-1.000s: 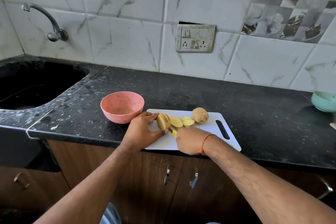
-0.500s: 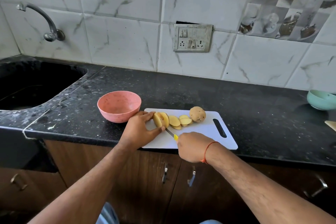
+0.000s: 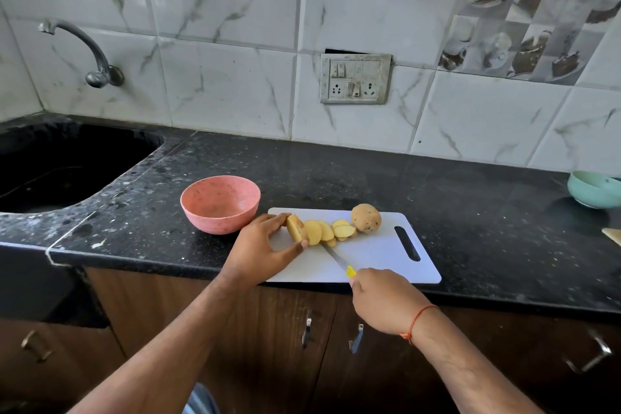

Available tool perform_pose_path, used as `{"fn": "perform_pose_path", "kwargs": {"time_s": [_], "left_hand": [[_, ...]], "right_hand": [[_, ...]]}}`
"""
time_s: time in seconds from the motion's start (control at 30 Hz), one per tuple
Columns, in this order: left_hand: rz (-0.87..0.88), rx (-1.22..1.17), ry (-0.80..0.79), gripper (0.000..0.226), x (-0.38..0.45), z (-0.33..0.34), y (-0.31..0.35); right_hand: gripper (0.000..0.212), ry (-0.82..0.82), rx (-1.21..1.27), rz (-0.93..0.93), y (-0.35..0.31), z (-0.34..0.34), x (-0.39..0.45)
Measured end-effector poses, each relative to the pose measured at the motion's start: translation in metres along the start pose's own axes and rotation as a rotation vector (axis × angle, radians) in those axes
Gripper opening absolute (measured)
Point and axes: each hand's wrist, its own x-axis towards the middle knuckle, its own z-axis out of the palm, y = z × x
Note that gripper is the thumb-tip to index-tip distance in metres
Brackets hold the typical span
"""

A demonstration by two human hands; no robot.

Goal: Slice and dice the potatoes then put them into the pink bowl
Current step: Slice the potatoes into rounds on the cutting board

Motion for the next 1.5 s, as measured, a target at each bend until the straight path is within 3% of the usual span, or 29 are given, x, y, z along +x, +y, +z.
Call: {"fn": "perform_pose_path", "kwargs": {"time_s": [0.13,0.27,0.47,0.57,0.73,0.87,1.03,1.2,1.3,1.5], "left_hand": [[-0.03,0.009,-0.036,0.084,0.0,-0.002,0.0],[-0.066,-0.087,0.009,0.062,0.0,-0.002,0.003],[-0.07,-0.134,0.03,0.052,-0.002,-0.002,0.007],[-0.044,-0.131,0.031,0.038,-0.002,-0.002,0.006],[-0.021,-0.119,0.029,0.049,-0.001,-0.001,0.003],[-0.014,-0.131,0.024,0.034,-0.001,-0.001,0.005],[-0.036,-0.205,0.022,0.041,-0.003,-0.003,0.004],[-0.043,-0.173,0.017,0.066,-0.002,-0.001,0.001],[-0.055,-0.147,-0.001,0.078,-0.002,0.0,0.001],[-0.034,-0.045,-0.019,0.077,-0.002,0.001,0.004]], "right_hand": [[0.029,-0.017,0.122,-0.005,0.0,0.004,-0.001],[0.029,-0.017,0.123,-0.024,-0.004,0.007,-0.001],[0.026,-0.021,0.139,-0.052,-0.017,0.005,0.004],[0.028,0.034,0.121,-0.044,-0.021,0.004,0.008],[0.032,0.197,0.119,0.038,-0.017,-0.002,0.013],[0.039,0.222,0.18,0.001,-0.019,-0.001,0.007],[0.038,0.235,0.027,-0.052,-0.028,0.01,0.001],[0.033,0.331,-0.06,0.004,-0.03,0.004,0.001],[0.037,0.322,-0.014,0.022,-0.027,0.001,0.0],[0.039,0.393,0.17,0.012,-0.028,-0.001,0.001]]}}
